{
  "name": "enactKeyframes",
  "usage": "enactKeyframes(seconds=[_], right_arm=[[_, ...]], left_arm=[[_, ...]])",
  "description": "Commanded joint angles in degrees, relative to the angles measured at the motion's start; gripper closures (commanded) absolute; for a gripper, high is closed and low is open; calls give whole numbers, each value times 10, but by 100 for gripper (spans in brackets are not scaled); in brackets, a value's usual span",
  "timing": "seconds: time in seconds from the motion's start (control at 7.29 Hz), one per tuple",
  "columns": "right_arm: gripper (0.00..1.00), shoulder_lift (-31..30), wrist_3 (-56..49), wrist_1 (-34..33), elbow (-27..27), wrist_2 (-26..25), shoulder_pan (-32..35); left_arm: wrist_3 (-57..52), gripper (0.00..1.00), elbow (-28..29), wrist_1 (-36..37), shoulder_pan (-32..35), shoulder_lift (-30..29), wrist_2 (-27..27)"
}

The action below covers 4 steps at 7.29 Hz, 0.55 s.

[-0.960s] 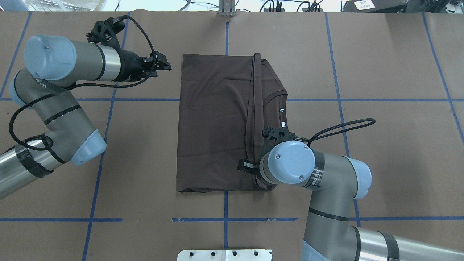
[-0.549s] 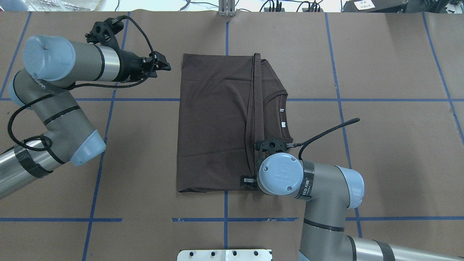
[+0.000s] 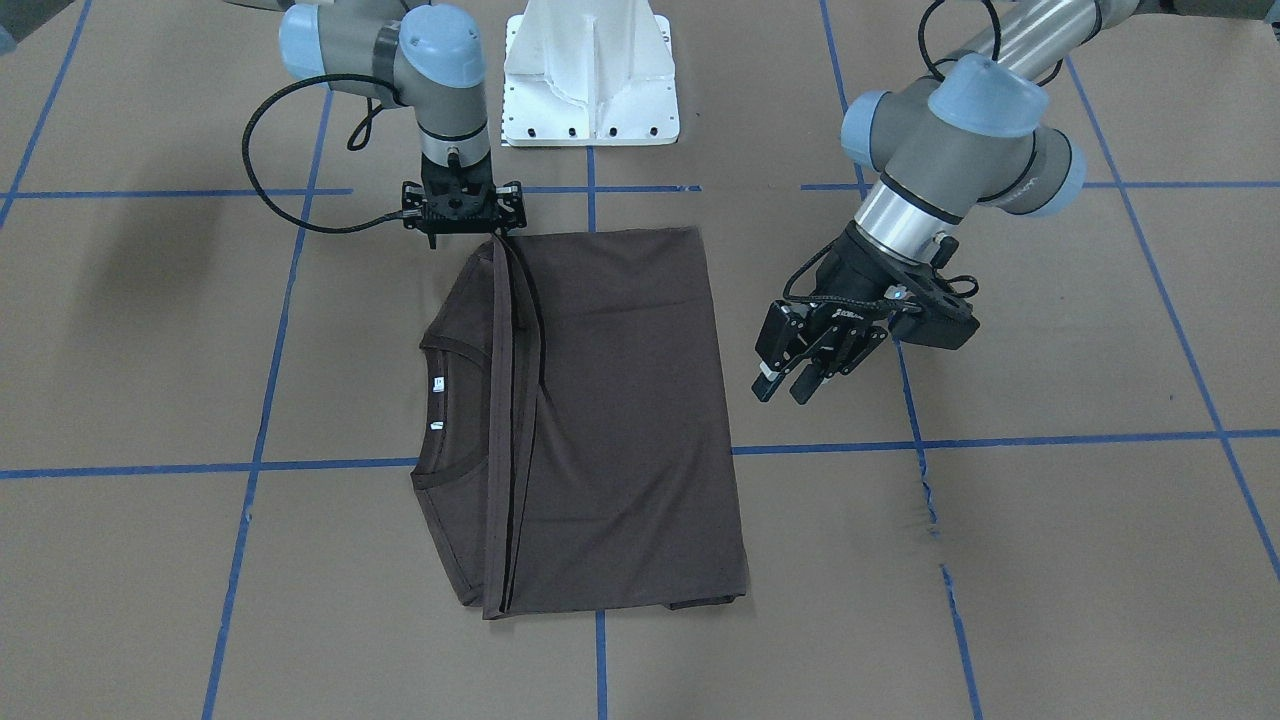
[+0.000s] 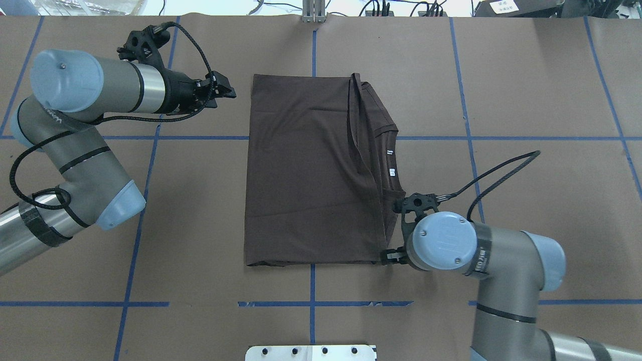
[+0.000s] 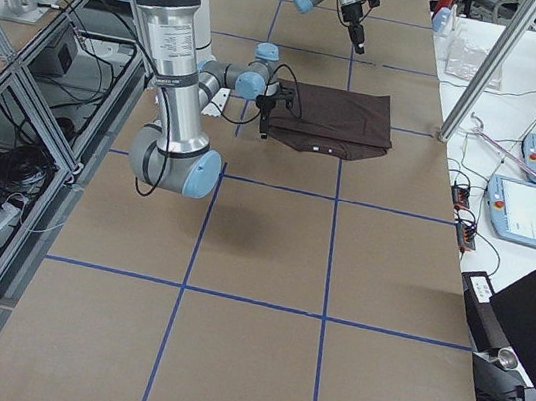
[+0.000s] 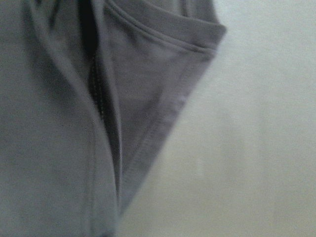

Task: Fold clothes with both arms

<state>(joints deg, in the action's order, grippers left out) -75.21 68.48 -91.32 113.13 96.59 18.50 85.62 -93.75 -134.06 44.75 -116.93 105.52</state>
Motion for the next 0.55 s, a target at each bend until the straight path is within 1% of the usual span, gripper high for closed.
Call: enactKeyframes(seconds=[0.0,0.14,0.27,0.41], right_arm=[[0,-8,-14,0,35,4,16],[0,45,-10,0,-3,4,26],[0,65,35,7,-17,3,32],[0,79,170,12,-19,0,34]], left_arm=[[1,42,-1,-1,0,2,6],[2,42,-4,0,1,2,6],[2,42,-10,0,1,3,6],[2,42,-11,0,1,3,6]])
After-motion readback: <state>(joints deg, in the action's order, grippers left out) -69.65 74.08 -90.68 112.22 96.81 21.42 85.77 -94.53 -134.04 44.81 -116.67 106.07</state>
